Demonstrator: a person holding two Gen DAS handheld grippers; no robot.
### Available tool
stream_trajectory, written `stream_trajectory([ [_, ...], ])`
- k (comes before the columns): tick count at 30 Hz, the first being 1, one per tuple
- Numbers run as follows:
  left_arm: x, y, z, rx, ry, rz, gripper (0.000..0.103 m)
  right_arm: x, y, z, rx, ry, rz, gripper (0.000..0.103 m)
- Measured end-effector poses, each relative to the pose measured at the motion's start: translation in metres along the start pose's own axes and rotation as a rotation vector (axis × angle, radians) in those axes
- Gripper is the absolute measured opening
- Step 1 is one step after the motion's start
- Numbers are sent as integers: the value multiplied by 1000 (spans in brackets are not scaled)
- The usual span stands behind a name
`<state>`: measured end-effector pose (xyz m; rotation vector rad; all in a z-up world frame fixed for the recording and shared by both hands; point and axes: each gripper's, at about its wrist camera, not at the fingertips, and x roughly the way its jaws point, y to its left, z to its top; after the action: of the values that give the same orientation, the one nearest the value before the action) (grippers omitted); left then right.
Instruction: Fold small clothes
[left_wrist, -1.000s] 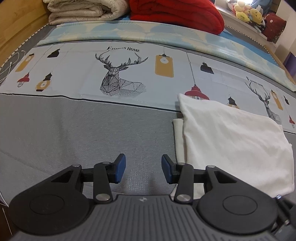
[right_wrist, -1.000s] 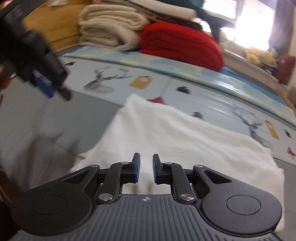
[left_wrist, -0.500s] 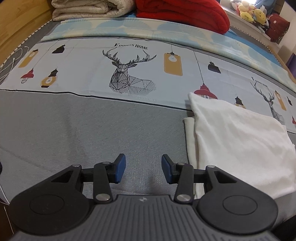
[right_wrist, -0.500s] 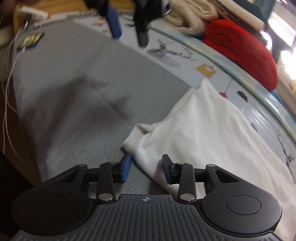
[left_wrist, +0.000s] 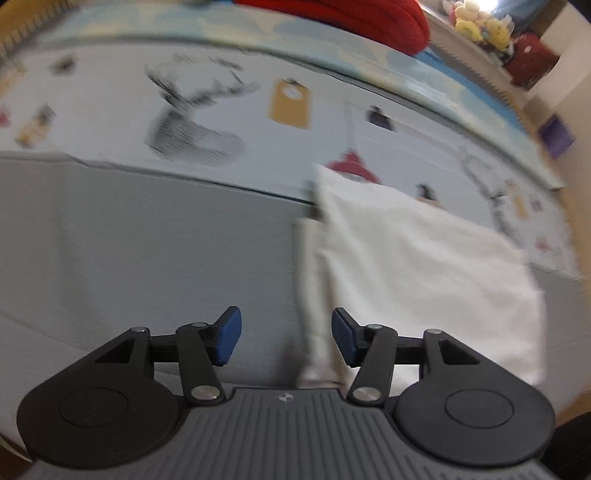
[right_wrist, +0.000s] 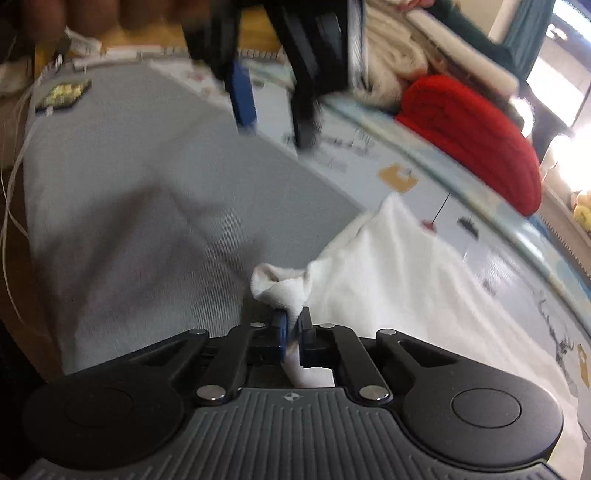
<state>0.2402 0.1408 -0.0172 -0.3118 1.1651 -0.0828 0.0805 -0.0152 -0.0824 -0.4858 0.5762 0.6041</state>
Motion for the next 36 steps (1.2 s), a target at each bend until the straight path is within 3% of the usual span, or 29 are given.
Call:
stream_trajectory([
  [3, 16, -11, 3, -50, 49, -75, 84, -19, -15, 4, 46, -60, 3, 4],
  [12, 80, -28, -2, -142, 164, -210, 82, -67, -52, -2, 123, -158, 30, 4],
  [13, 83, -29, -1, -143, 166, -222, 79, -70, -53, -4, 118, -161, 35, 4],
  [15, 87, -32, 0, -136, 165, -219, 50, -74, -54, -7, 111, -165, 45, 4],
  [18, 85, -32, 1, -112, 159, -187, 20, -77, -51, -7, 112, -163, 60, 4],
  [22, 60, -28, 2, -42, 100, -163, 16, -71, -44, 5, 124, -169, 94, 4],
  [30, 10, 13, -2, -38, 44, -68, 16, -75, -18, 39, 103, -245, 192, 4],
  [36, 8, -23, 0, 35, 27, -76, 15, -86, -37, 26, 170, -213, 162, 4],
])
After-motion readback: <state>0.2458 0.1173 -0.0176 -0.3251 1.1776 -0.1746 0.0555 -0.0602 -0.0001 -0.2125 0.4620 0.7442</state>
